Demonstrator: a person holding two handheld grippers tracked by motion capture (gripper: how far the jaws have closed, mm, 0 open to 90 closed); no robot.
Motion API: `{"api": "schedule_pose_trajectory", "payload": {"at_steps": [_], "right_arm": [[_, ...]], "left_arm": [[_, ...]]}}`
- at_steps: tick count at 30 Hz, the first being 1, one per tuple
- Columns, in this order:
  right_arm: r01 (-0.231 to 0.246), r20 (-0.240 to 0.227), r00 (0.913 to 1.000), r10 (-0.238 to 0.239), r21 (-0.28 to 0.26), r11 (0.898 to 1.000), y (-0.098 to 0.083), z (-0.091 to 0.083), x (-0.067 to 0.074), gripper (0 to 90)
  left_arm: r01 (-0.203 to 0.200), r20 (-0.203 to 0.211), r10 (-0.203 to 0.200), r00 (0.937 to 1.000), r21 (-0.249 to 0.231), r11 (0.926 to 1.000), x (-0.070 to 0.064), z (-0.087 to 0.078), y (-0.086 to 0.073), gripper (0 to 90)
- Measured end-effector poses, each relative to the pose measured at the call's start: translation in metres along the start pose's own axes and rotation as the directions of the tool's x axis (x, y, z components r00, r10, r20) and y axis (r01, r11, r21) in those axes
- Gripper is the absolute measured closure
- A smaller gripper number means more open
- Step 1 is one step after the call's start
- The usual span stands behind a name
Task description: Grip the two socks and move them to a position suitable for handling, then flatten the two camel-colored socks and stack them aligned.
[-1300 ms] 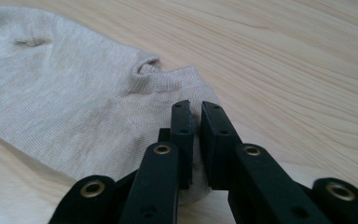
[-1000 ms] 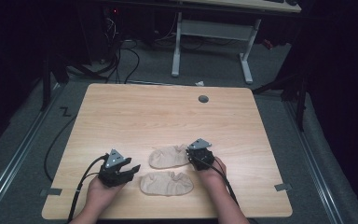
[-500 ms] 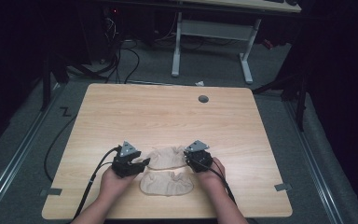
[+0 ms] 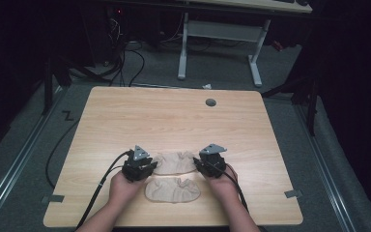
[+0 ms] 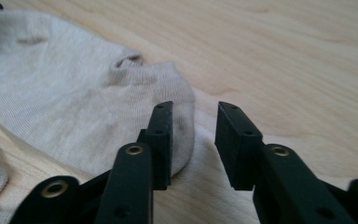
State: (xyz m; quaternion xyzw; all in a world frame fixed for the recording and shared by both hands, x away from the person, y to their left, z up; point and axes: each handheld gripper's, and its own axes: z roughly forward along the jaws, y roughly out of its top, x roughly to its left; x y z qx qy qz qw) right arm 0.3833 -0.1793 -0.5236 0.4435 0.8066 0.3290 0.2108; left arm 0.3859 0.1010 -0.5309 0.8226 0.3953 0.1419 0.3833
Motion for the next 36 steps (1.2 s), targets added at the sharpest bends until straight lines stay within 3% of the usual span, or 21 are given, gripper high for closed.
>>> {"api": "schedule_pose_trajectory", "payload": {"at_steps": [3,6,11,15,18,21,27,31,36], "right_arm": [[0.006,-0.018,0.9998,-0.006,0.003,1.000,-0.001,0.004,0.002,64.7],[0.019,-0.015,0.9997,-0.020,-0.006,1.000,-0.003,0.003,0.008,69.6],[-0.011,-0.063,0.9980,0.010,-0.004,1.000,-0.004,0.003,0.007,73.7],[0.003,-0.082,0.9966,-0.004,-0.011,1.000,-0.004,0.003,0.009,85.3],[0.037,-0.060,0.9975,-0.037,-0.005,0.999,-0.003,0.003,0.014,86.0],[0.072,-0.042,0.9965,-0.072,-0.010,0.997,-0.001,0.000,0.016,86.0],[0.054,-0.013,0.9984,-0.055,-0.087,0.995,0.005,-0.016,0.015,86.0],[0.069,0.000,0.9976,-0.069,-0.110,0.992,0.006,-0.022,0.016,86.0],[0.066,0.002,0.9978,-0.066,-0.124,0.990,0.006,-0.027,0.016,86.0]], "left_arm": [[-0.007,-0.005,0.007,1.0000,-0.009,0.9999,0.000,-0.001,-0.002,74.1],[-0.015,0.010,0.015,0.9998,-0.010,0.9998,-0.001,-0.002,-0.003,79.7],[-0.030,0.009,0.030,0.9995,-0.021,0.9993,-0.003,-0.002,-0.006,84.6],[-0.016,0.020,0.017,0.9997,-0.023,0.9996,-0.002,-0.002,-0.006,85.6],[0.001,0.029,-0.001,0.9996,-0.004,1.0000,-0.001,-0.004,-0.003,86.2],[-0.007,0.026,0.008,0.9996,-0.020,0.9998,-0.001,-0.009,-0.001,86.3],[-0.010,0.041,0.013,0.9991,-0.066,0.9978,-0.002,-0.016,0.004,86.3],[-0.034,0.042,0.038,0.9984,-0.084,0.9959,-0.006,-0.023,0.009,86.2],[-0.020,0.050,0.026,0.9984,-0.114,0.9933,-0.006,-0.028,0.012,86.2]]}}
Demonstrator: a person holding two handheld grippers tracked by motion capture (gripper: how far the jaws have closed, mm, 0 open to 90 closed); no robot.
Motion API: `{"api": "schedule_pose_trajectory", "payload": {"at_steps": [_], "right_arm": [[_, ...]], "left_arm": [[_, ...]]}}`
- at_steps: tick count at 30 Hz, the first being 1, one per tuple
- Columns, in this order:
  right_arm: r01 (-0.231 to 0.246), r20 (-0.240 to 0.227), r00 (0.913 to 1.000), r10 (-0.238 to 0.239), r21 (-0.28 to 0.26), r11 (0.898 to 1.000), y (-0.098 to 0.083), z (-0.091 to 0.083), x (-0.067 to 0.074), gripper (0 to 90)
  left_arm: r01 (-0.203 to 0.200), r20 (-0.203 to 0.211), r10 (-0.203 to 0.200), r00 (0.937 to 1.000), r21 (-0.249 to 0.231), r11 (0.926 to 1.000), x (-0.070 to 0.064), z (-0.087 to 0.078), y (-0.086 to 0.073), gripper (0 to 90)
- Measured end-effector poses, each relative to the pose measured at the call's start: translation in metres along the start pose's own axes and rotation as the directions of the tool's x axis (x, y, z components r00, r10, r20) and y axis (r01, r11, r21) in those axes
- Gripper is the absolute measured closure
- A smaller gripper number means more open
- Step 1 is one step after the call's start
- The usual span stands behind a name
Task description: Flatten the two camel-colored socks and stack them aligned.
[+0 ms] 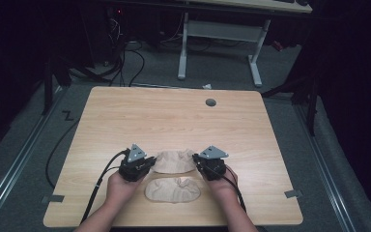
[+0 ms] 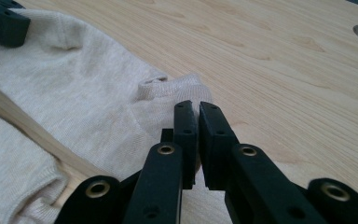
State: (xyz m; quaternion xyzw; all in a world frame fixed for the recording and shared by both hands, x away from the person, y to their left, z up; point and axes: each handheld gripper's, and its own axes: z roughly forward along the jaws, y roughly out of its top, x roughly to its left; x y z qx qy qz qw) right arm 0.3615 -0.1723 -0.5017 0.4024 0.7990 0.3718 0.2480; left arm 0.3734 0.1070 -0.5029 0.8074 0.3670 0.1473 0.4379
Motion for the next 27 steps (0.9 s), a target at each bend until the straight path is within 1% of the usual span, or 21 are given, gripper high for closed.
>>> {"api": "schedule_pose_trajectory", "payload": {"at_steps": [1,4,7,9,11,13,14,19,20,22,24,27], "right_arm": [[-0.003,-0.001,1.0000,0.003,-0.004,1.000,0.000,-0.001,0.000,86.0],[0.012,-0.003,0.9999,-0.013,-0.012,1.000,0.001,-0.006,0.002,86.0],[0.027,0.002,0.9996,-0.027,-0.041,0.999,0.001,-0.017,0.007,86.0],[0.047,0.011,0.9989,-0.046,-0.054,0.997,0.001,-0.026,0.009,86.0],[0.049,0.011,0.9988,-0.049,-0.068,0.996,0.000,-0.033,0.011,86.0],[0.055,0.011,0.9985,-0.054,-0.076,0.996,-0.001,-0.039,0.012,86.0],[0.053,0.004,0.9986,-0.053,-0.080,0.995,-0.001,-0.042,0.012,86.0],[0.070,-0.016,0.9973,-0.072,-0.075,0.995,-0.010,-0.052,0.018,86.0],[0.073,-0.021,0.9970,-0.075,-0.070,0.995,-0.013,-0.053,0.020,86.0],[0.089,-0.033,0.9953,-0.091,-0.058,0.994,-0.018,-0.057,0.025,86.0],[0.107,-0.040,0.9932,-0.109,-0.054,0.993,-0.022,-0.060,0.030,86.0],[0.117,-0.060,0.9910,-0.119,-0.033,0.993,-0.028,-0.063,0.036,86.0]], "left_arm": [[0.000,0.003,0.000,1.0000,-0.001,1.0000,0.000,-0.001,0.000,86.2],[-0.010,0.019,0.010,0.9998,0.000,0.9999,-0.001,-0.003,0.000,86.2],[-0.021,0.037,0.022,0.9991,-0.007,0.9997,-0.005,-0.011,0.000,86.1],[-0.033,0.037,0.033,0.9988,-0.010,0.9994,-0.009,-0.017,-0.001,86.1],[-0.046,0.034,0.046,0.9984,-0.010,0.9989,-0.013,-0.022,-0.003,86.1],[-0.068,0.026,0.068,0.9974,-0.001,0.9977,-0.018,-0.028,-0.005,86.1],[-0.075,0.026,0.075,0.9968,0.003,0.9972,-0.019,-0.031,-0.006,86.1],[-0.052,0.050,0.052,0.9974,0.003,0.9987,-0.027,-0.041,-0.009,86.1],[-0.054,0.058,0.053,0.9969,0.011,0.9985,-0.030,-0.043,-0.012,86.1],[-0.077,0.058,0.074,0.9956,0.039,0.9963,-0.035,-0.045,-0.017,86.1],[-0.080,0.065,0.076,0.9950,0.056,0.9953,-0.037,-0.046,-0.023,86.1],[-0.089,0.063,0.083,0.9945,0.085,0.9924,-0.039,-0.046,-0.031,86.1]]}}
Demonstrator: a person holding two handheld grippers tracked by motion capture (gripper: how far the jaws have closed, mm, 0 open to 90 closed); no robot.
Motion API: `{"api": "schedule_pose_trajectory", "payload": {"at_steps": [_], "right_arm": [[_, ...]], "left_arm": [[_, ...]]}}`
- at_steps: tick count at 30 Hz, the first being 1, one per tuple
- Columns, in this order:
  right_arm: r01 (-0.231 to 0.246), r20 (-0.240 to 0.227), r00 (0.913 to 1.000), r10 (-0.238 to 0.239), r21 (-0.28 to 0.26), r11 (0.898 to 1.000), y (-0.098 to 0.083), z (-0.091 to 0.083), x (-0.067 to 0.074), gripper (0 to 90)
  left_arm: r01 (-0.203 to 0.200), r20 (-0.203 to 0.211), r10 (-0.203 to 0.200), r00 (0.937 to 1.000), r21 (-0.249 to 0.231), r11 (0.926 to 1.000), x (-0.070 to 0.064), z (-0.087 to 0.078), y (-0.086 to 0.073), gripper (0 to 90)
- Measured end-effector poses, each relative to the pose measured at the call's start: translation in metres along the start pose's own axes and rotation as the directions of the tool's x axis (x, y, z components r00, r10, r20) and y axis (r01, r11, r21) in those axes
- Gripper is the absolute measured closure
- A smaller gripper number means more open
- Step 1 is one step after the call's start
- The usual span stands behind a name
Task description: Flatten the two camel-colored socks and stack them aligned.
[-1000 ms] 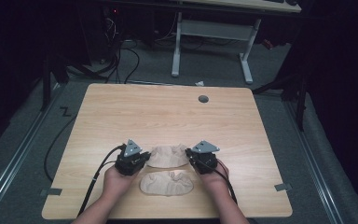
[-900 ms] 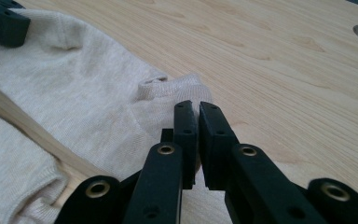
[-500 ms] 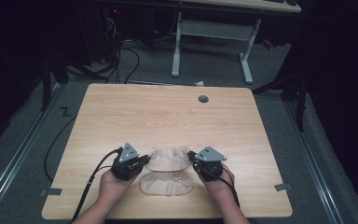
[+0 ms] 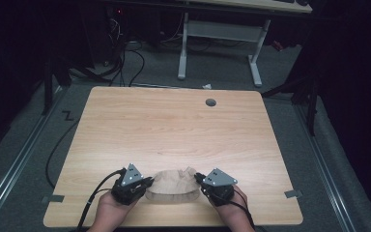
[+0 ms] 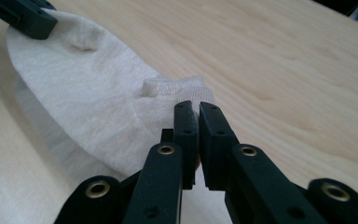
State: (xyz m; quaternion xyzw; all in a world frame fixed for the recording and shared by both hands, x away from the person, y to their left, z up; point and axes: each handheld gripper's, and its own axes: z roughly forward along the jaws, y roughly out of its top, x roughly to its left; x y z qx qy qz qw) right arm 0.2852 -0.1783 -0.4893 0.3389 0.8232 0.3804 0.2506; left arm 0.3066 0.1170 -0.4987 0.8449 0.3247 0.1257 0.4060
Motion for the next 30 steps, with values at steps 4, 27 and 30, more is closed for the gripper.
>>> {"api": "schedule_pose_trajectory", "payload": {"at_steps": [4,27,30], "right_arm": [[0.016,-0.033,0.9993,-0.014,0.042,0.999,-0.008,0.002,0.009,85.9],[-0.040,-0.074,0.9961,0.049,0.119,0.992,-0.022,0.014,0.005,74.6],[-0.060,-0.065,0.9957,0.066,0.091,0.994,-0.020,0.011,0.003,72.0]], "left_arm": [[0.003,-0.005,-0.002,1.0000,0.016,0.9999,0.003,0.000,-0.004,86.0],[-0.049,-0.040,0.052,0.9978,0.074,0.9960,-0.005,0.009,-0.009,65.3],[-0.051,-0.044,0.053,0.9976,0.059,0.9970,-0.002,0.007,-0.007,62.9]]}}
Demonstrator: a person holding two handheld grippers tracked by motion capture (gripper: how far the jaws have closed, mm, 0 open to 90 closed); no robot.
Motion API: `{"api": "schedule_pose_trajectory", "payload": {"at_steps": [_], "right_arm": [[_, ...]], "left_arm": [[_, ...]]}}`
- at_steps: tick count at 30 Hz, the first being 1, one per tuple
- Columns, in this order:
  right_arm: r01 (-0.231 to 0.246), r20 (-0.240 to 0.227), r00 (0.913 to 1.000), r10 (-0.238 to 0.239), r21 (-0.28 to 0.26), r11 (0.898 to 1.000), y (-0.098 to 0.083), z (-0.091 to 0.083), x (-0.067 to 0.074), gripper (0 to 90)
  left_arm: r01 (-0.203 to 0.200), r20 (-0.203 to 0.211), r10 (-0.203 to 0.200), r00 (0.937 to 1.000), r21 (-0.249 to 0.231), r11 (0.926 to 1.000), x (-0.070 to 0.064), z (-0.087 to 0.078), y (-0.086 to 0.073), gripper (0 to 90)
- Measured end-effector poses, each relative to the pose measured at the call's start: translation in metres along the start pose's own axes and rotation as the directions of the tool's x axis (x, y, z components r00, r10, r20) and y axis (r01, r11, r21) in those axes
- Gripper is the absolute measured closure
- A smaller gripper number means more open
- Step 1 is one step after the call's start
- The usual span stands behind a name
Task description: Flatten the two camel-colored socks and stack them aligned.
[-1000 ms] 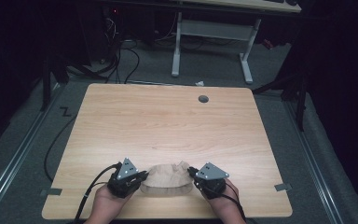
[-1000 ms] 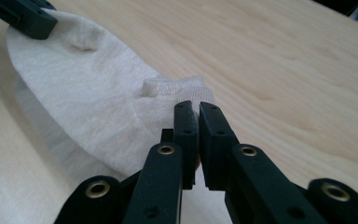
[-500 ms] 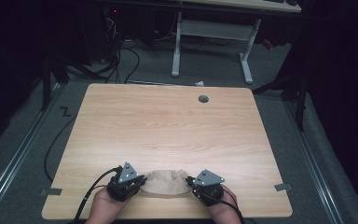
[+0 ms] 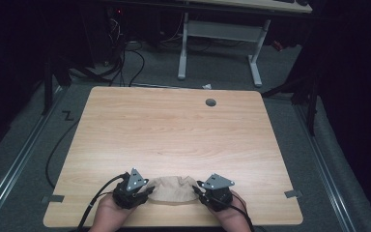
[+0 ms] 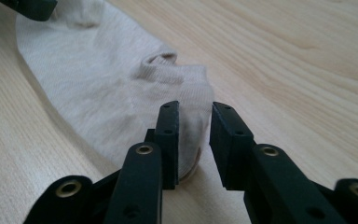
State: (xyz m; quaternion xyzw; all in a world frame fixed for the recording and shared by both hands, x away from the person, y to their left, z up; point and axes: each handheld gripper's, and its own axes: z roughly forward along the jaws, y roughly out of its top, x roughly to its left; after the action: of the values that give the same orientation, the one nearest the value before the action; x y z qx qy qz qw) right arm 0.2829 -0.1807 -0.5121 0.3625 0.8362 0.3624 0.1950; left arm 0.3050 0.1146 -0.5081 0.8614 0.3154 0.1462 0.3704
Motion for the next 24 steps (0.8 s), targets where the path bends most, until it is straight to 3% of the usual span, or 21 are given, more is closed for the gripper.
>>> {"api": "schedule_pose_trajectory", "payload": {"at_steps": [8,11,15,19,21,24], "right_arm": [[-0.037,0.042,0.9983,0.040,-0.071,0.997,0.003,-0.006,-0.012,66.4],[-0.050,0.066,0.9963,0.056,-0.084,0.995,0.004,-0.005,-0.022,64.9],[-0.112,0.111,0.9863,0.122,-0.096,0.989,0.003,-0.004,-0.043,62.7],[-0.152,0.164,0.9719,0.169,-0.112,0.982,0.003,-0.002,-0.068,61.5],[-0.183,0.183,0.9621,0.203,-0.117,0.976,0.003,0.000,-0.080,61.0],[-0.220,0.218,0.9455,0.242,-0.122,0.968,0.000,0.004,-0.097,60.5]], "left_arm": [[0.041,-0.025,-0.043,0.9988,-0.071,0.9966,0.021,-0.012,0.003,56.2],[0.068,-0.041,-0.071,0.9966,-0.091,0.9935,0.038,-0.013,0.000,54.1],[0.097,-0.093,-0.106,0.9899,-0.097,0.9905,0.064,-0.015,-0.007,52.3],[0.105,-0.170,-0.117,0.9785,-0.081,0.9912,0.089,-0.017,-0.018,50.4],[0.150,-0.181,-0.163,0.9700,-0.082,0.9853,0.103,-0.017,-0.024,50.7],[0.223,-0.199,-0.237,0.9509,-0.092,0.9705,0.123,-0.017,-0.031,51.0]]}}
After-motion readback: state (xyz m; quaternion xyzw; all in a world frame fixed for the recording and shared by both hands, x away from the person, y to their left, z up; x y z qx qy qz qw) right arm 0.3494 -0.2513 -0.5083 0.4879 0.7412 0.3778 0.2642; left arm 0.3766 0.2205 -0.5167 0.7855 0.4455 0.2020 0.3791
